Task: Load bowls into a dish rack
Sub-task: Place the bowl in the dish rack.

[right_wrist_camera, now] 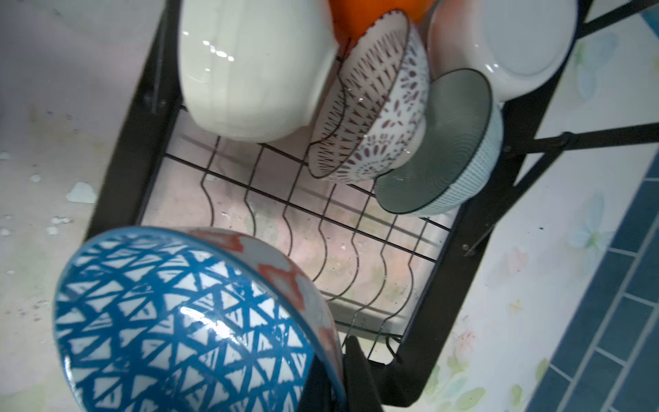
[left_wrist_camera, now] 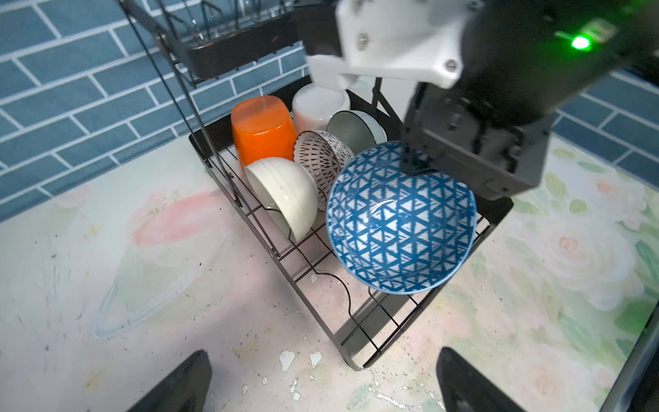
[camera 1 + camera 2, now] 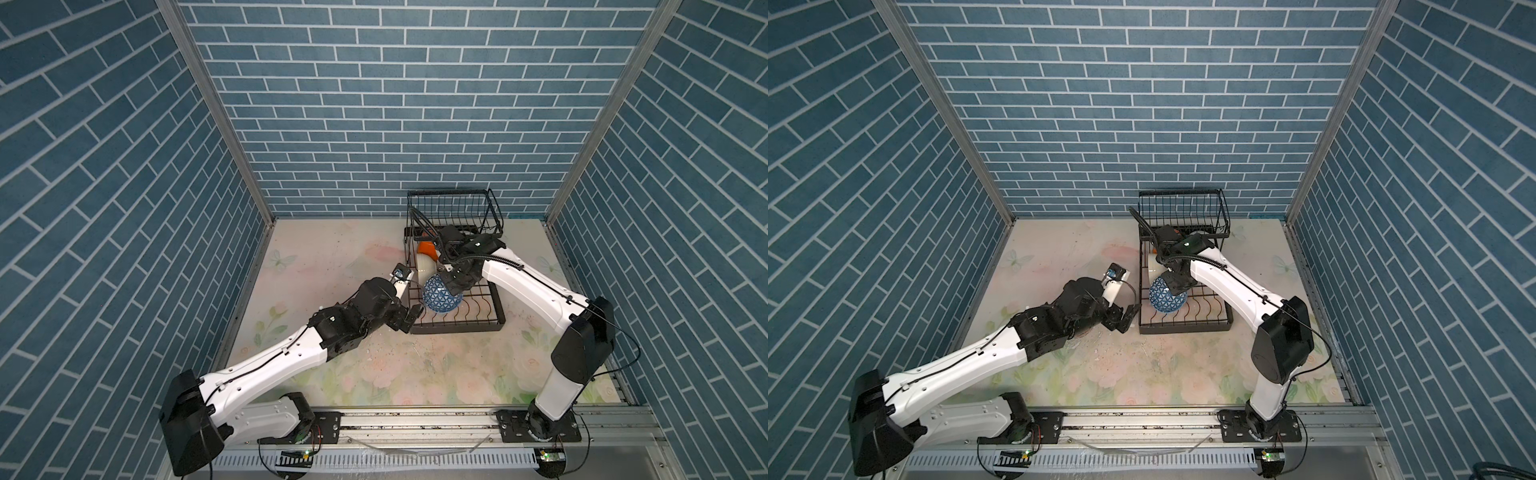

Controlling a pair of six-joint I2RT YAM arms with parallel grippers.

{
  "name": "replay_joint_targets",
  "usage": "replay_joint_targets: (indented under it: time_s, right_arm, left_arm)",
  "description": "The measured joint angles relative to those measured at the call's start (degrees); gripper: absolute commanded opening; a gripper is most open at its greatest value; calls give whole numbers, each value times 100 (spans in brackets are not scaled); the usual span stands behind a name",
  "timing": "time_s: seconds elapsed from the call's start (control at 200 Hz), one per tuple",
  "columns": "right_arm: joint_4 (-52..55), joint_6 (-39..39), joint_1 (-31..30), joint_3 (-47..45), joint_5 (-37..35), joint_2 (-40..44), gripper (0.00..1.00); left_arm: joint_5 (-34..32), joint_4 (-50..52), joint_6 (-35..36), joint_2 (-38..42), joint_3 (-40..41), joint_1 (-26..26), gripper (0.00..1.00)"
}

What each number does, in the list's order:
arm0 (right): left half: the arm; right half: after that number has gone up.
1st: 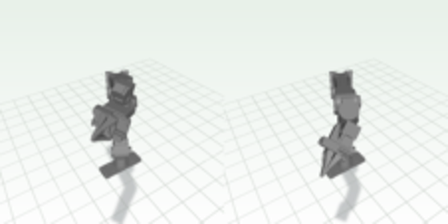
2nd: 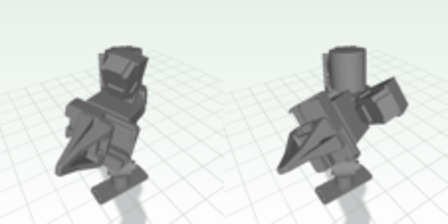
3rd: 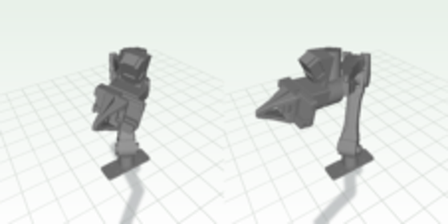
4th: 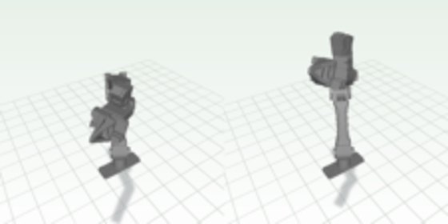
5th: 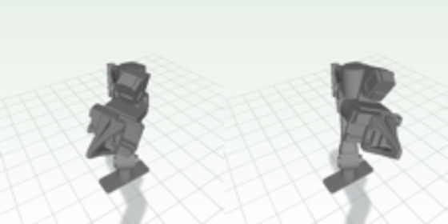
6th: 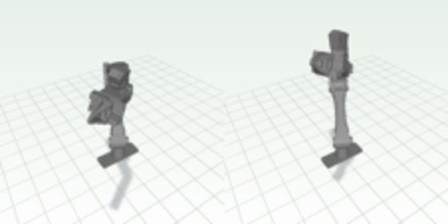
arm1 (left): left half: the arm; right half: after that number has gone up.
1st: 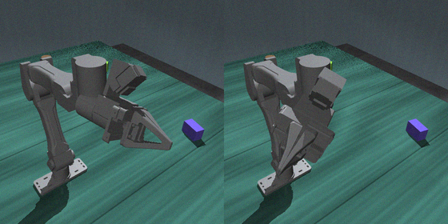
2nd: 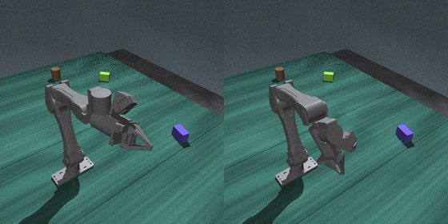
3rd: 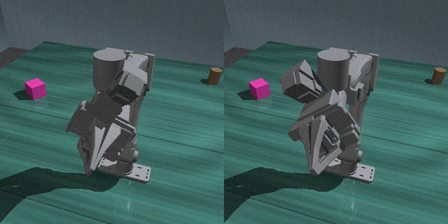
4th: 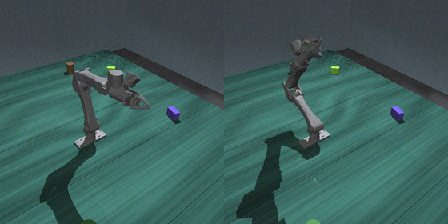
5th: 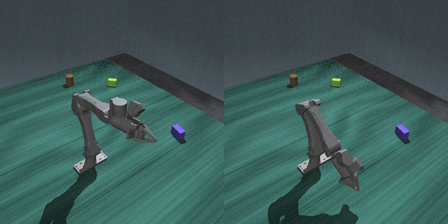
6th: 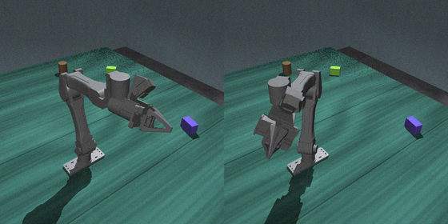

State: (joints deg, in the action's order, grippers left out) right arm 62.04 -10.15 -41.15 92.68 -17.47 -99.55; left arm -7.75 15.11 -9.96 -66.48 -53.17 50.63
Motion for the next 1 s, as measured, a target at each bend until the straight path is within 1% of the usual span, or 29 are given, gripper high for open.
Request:
replay_joint_targets:
  time_s: [0.215, 0.435, 0.53, 0.765, 0.865, 1.0]
  right_arm:
    - [-2, -160, -4, -422, -1036, 192, 0]
    - [-15, -319, -28, -846, -2214, 509, 0]
    - [-13, -378, -48, -1021, -2778, 584, 0]
    - [-7, -531, -254, -1263, -3967, 557, 0]
    - [-7, -588, -332, -1309, -4319, 483, 0]
    - [-50, -651, -378, -1449, -4551, 326, 0]
  left_arm:
    - [122, 105, -678, -297, -262, -236, 100]
    - [511, 7, -1222, -428, -280, -763, 100]
    - [627, -52, -1311, -535, -280, -879, 100]
    - [774, -92, -1335, -688, -280, -916, 100]
    - [789, -96, -1331, -686, -280, -962, 100]
    - [817, -116, -1342, -640, -262, -1137, 100]
